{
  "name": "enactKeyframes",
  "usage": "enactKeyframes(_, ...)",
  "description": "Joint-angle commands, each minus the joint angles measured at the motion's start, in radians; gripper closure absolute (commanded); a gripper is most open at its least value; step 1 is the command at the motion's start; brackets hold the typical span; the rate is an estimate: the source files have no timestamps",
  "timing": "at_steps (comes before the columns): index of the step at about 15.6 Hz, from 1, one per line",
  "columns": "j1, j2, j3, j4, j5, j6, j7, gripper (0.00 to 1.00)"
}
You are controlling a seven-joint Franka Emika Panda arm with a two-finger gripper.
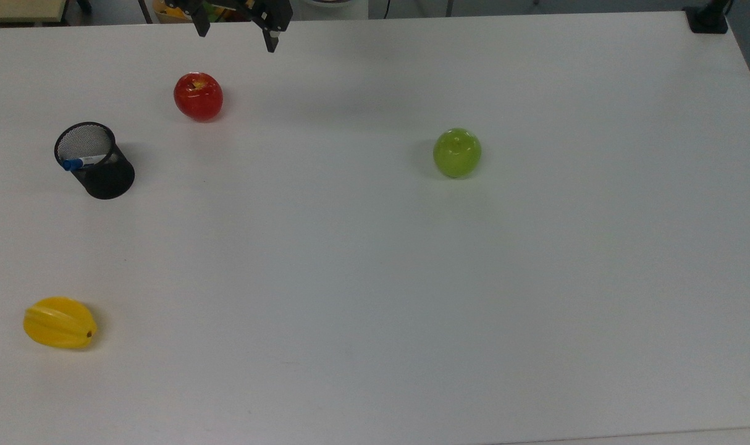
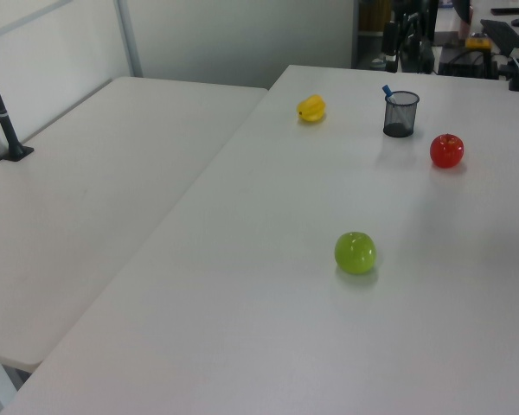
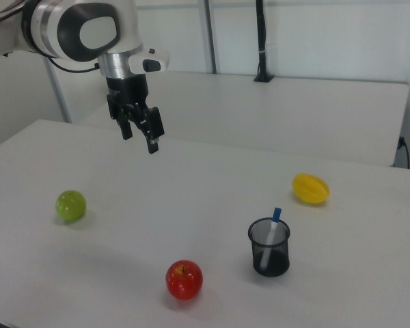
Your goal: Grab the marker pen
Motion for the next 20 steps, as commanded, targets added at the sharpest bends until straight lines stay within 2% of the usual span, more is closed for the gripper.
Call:
enactKeyframes(1, 0.0, -0.025, -0.003, 0.0, -0.022, -0.034, 0.007, 0.0)
enactKeyframes(7, -0.012, -0.036, -0.003, 0.0, -0.02, -0.034, 0.006, 0.0)
enactKeyframes(11, -0.035, -0.028, -0.003, 0.032, -0.02, -0.034, 0.004, 0.0)
enactKeyframes(20, -0.036, -0.025, -0.002, 0.032, -0.013, -0.034, 0.018, 0.0)
